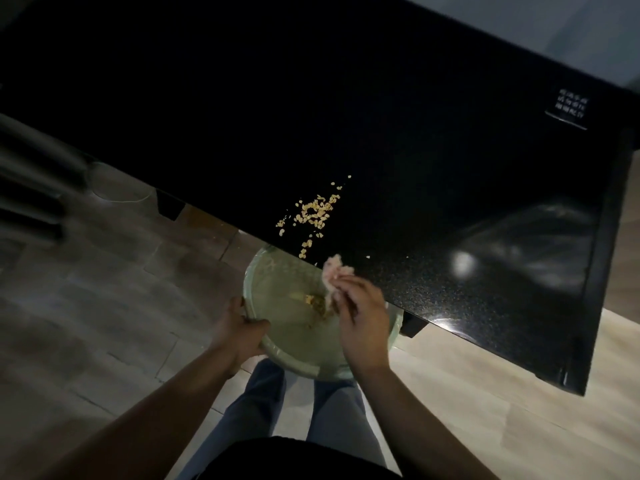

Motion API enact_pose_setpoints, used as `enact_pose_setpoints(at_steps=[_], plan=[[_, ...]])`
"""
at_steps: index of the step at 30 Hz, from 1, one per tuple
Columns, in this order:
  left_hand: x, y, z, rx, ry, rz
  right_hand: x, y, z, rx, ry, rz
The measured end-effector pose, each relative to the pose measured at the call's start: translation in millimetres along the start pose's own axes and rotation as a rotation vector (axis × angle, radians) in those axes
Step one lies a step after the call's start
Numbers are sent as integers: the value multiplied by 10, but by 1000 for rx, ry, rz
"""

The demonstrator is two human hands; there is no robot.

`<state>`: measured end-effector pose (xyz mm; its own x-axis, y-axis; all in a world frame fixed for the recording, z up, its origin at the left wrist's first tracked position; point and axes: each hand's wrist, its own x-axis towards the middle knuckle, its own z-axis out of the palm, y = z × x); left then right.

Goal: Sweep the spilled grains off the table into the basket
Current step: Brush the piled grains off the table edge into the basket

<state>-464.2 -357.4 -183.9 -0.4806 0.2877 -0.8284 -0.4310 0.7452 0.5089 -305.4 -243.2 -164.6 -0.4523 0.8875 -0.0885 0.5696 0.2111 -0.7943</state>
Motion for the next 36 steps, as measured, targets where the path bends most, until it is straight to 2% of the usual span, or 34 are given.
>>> enact_pose_setpoints(at_steps=[2,4,6,10,12,14,18,21,24,26,29,31,34,36], plan=[[33,6,-68,-8,1,1,-49,-116,87,50,-56,-35],[69,19,-134,-23,7,5,-78,-180,62,120,-32,-30],[89,30,-177,-31,2,10,-20,-165,-88,123,65,-15],[117,25,-219,-20,6,18,364,122,-596,14,405,56],[131,33,-242,-6,13,24,543,259,-723,46,432,151],[144,35,-254,-2,12,29,638,354,-667,-12,348,189],[156,40,-249,-12,-12,32,618,202,-302,-113,231,87],[174,61,-280,-38,-10,22,446,-91,39,-81,62,6],[198,86,-358,-41,-24,30,228,-304,291,-20,-186,-65],[220,95,-425,-39,-24,30,121,-362,351,75,-248,-49],[264,105,-512,-55,-6,20,207,-434,245,186,-80,34],[283,114,-544,-50,-4,17,472,-435,63,205,77,15],[288,141,-563,-60,0,27,1006,-355,-275,147,310,-40],[273,157,-563,-64,-6,42,1278,-191,-450,72,391,24]])
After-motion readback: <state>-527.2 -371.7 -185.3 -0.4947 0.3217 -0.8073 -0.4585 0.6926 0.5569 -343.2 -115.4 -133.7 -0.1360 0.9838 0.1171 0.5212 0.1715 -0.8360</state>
